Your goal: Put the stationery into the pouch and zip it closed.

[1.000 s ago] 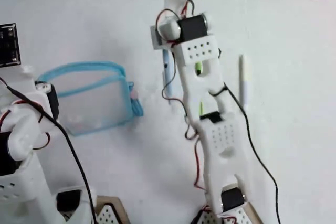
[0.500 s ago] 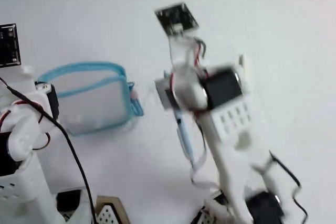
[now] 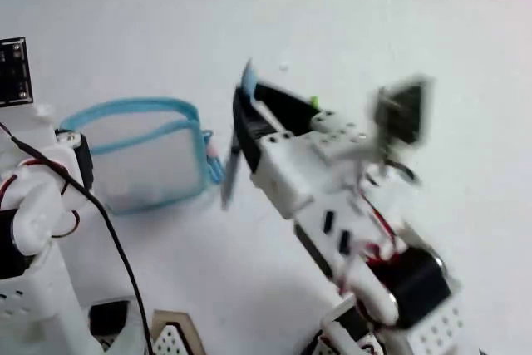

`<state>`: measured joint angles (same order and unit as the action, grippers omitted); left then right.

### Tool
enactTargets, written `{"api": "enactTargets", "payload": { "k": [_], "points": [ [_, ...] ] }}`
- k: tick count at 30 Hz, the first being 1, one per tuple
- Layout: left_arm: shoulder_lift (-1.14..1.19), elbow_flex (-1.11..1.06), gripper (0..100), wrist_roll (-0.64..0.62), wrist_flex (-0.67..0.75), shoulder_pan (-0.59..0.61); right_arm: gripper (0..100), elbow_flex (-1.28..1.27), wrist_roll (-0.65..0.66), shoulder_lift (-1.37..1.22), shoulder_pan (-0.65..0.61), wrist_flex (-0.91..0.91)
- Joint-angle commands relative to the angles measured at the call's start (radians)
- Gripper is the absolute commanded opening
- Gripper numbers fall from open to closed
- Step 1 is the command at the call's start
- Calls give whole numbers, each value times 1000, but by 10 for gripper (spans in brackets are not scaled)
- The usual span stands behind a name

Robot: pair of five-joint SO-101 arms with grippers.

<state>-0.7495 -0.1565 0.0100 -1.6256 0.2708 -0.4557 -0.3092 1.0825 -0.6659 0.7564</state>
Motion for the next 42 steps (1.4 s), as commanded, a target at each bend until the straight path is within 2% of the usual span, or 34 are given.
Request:
{"api": "enactTargets", "payload": {
  "k": [1,11,18,23,31,37,42],
  "points": [
    [77,-49,23,6,-40,-15,17,18,-23,25,-4,-266],
    [81,-49,23,6,-41,-19,17,23,-15,-197,-36,-527],
    [81,-49,23,6,-41,-16,17,25,69,-358,-82,-671],
    [81,-49,23,6,-40,-16,17,17,127,-423,-107,-680],
    [81,-49,23,6,-40,-16,17,18,133,-533,-104,-684],
    [81,-49,23,6,-40,-16,17,17,238,-567,-128,-676],
    [79,-49,23,6,-40,-16,21,17,359,-567,-199,-535]
  ]
}}
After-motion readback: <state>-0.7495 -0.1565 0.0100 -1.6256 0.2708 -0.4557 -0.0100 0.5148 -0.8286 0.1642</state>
